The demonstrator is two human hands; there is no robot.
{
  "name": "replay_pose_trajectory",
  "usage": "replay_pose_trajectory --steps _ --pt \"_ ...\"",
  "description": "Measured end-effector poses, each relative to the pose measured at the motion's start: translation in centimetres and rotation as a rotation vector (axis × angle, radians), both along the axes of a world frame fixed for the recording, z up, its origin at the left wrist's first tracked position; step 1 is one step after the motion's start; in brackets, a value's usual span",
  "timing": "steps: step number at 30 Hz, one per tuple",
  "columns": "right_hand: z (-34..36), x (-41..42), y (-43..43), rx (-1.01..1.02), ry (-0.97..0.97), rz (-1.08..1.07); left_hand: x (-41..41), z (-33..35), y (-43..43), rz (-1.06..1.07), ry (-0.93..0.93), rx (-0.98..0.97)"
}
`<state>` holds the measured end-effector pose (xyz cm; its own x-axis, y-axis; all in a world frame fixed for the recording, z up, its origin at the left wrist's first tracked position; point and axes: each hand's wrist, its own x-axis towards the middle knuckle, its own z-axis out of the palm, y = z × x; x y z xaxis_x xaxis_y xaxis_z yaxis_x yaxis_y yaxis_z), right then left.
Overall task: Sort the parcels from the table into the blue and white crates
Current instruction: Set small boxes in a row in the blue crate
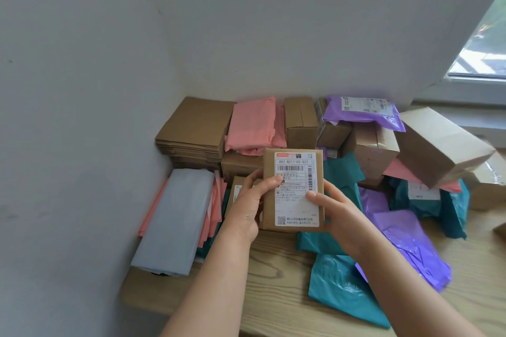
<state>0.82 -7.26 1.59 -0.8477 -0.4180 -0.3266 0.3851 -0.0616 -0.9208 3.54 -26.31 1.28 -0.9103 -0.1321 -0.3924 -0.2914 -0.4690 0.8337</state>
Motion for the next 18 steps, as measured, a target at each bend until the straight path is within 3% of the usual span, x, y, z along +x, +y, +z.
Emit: replay_pose_trajectory --steps 8,18 --pt "0.3 0.2 0.6 -0.108 0.032 0.005 0.2 0.6 -0.3 -0.015 0.075 0.018" --pt "0.2 0.4 1.4 -0.083 0.033 -0.016 0.1 0.8 0.7 -0.022 0.034 0.017"
